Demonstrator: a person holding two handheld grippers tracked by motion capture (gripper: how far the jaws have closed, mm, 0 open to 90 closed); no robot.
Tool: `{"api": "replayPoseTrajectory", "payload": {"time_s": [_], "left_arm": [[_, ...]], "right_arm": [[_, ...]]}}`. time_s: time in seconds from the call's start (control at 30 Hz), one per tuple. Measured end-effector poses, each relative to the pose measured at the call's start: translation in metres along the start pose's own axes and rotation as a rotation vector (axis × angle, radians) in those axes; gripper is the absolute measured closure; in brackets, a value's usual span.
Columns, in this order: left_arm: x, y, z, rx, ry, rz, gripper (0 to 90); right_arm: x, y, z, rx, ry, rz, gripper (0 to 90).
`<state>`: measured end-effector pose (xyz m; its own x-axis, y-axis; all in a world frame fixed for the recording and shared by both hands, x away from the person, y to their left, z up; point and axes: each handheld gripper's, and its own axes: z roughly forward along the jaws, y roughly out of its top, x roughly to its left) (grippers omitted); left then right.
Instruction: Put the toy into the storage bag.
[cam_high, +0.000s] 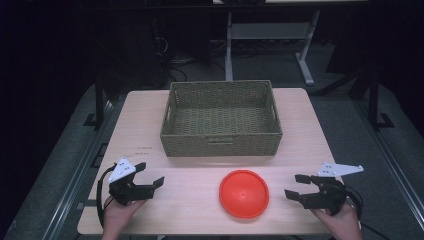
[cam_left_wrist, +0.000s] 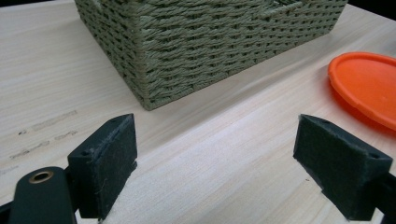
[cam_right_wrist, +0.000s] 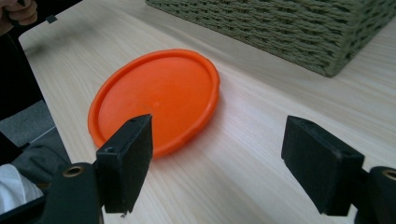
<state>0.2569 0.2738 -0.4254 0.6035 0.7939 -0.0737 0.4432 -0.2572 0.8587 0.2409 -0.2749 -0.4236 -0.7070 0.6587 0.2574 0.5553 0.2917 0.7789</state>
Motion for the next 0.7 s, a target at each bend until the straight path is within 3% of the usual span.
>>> {"api": "replayPoseTrajectory", "payload": {"time_s": [0.13, 0.27, 0.43, 0.7], "left_arm": [[-0.001, 0.001, 0.001, 0.001, -0.003, 0.017, 13.0], [-0.004, 0.001, 0.001, -0.002, -0.009, 0.018, 13.0], [-0.005, 0.001, 0.0, -0.007, -0.003, 0.029, 13.0], [-0.001, 0.001, -0.003, -0.021, 0.022, -0.001, 13.0]], "right_arm": [[0.002, 0.02, 0.021, 0.071, 0.022, 0.014, 26.6], [0.003, 0.03, 0.034, 0.101, 0.035, 0.028, 27.0], [0.002, 0.038, 0.046, 0.142, 0.034, 0.037, 28.6], [0.0, 0.043, 0.069, 0.219, 0.012, 0.06, 31.0]]}}
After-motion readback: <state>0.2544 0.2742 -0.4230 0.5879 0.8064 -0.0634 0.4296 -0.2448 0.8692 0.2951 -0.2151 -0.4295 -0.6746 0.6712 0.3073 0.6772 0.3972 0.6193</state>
